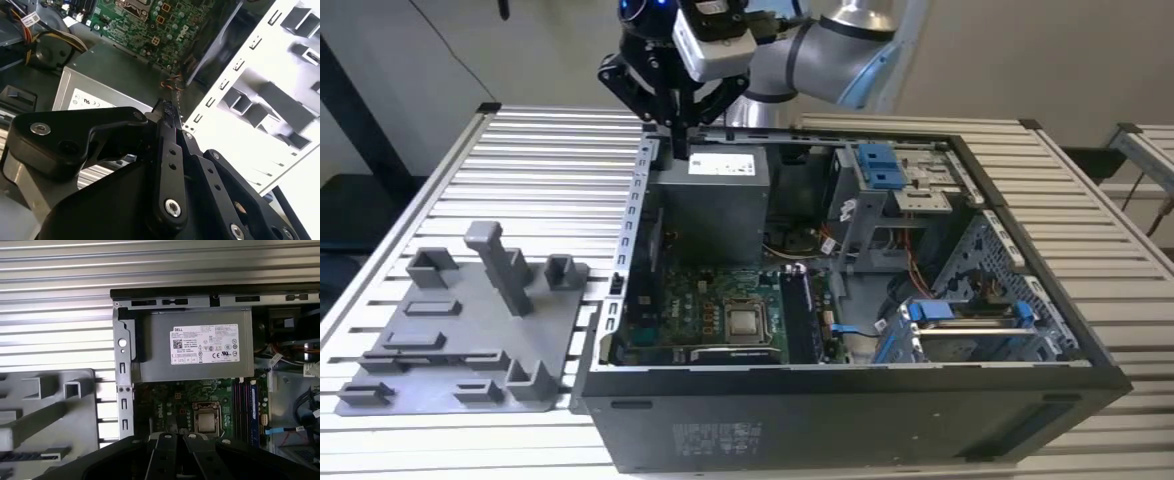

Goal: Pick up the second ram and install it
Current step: 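Reach for the second ram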

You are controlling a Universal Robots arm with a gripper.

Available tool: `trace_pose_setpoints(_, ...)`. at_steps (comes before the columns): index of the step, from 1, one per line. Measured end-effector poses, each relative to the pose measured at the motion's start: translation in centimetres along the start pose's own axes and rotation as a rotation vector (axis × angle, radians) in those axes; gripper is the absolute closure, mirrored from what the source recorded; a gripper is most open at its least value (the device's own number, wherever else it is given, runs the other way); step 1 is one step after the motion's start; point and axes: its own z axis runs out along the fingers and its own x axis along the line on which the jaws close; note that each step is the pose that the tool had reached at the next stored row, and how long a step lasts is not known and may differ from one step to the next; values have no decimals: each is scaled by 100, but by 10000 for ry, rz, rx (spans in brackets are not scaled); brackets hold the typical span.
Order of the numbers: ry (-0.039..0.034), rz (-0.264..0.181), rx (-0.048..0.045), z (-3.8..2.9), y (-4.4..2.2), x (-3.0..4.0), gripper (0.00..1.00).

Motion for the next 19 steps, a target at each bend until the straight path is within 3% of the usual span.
trace_pose_setpoints(14, -1, 1, 0, -8, -30, 355, 89)
trace_pose_setpoints(19, -1, 18, 0, -10, -40, 432, 89)
